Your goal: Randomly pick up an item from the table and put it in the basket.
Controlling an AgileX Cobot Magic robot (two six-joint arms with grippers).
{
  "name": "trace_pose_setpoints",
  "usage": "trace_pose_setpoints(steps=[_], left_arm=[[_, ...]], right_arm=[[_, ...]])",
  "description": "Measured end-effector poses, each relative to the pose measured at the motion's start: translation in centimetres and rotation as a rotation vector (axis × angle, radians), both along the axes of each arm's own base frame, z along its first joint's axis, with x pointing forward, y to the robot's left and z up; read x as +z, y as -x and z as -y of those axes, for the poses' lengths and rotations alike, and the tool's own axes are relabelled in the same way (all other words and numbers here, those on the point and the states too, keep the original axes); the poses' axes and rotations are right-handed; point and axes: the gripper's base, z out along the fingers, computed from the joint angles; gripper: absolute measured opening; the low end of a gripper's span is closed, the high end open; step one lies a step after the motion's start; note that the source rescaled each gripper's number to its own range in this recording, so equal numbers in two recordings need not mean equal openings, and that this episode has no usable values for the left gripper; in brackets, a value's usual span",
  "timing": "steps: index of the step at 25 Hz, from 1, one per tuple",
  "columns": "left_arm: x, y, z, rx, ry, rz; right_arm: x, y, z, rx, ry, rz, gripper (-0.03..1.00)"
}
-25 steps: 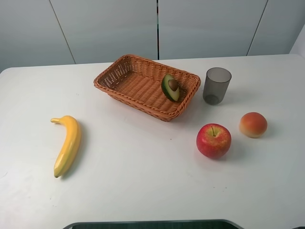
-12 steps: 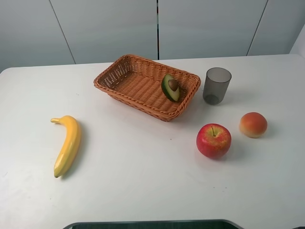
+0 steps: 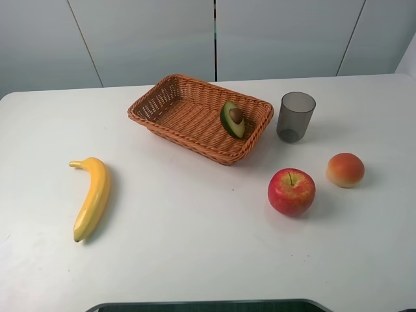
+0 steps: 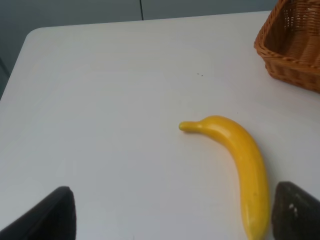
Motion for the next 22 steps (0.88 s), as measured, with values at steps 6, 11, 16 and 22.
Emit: trace_pose_setpoints(steps=[6,11,16,22], left_arm=[[0.0,0.0,0.0,0.0,0.0,0.0],[0.0,0.0,0.0,0.0,0.0,0.0],[0.0,0.0,0.0,0.0,0.0,0.0],[0.0,0.0,0.0,0.0,0.0,0.0]], right_arm=[[0.0,0.0,0.0,0.0,0.0,0.0,1.0],[0.01,-0.01,0.0,0.0,0.0,0.002,1.0],[0.01,-0.01,0.0,0.0,0.0,0.002,1.0],[0.01,-0.01,0.0,0.0,0.0,0.002,1.0]])
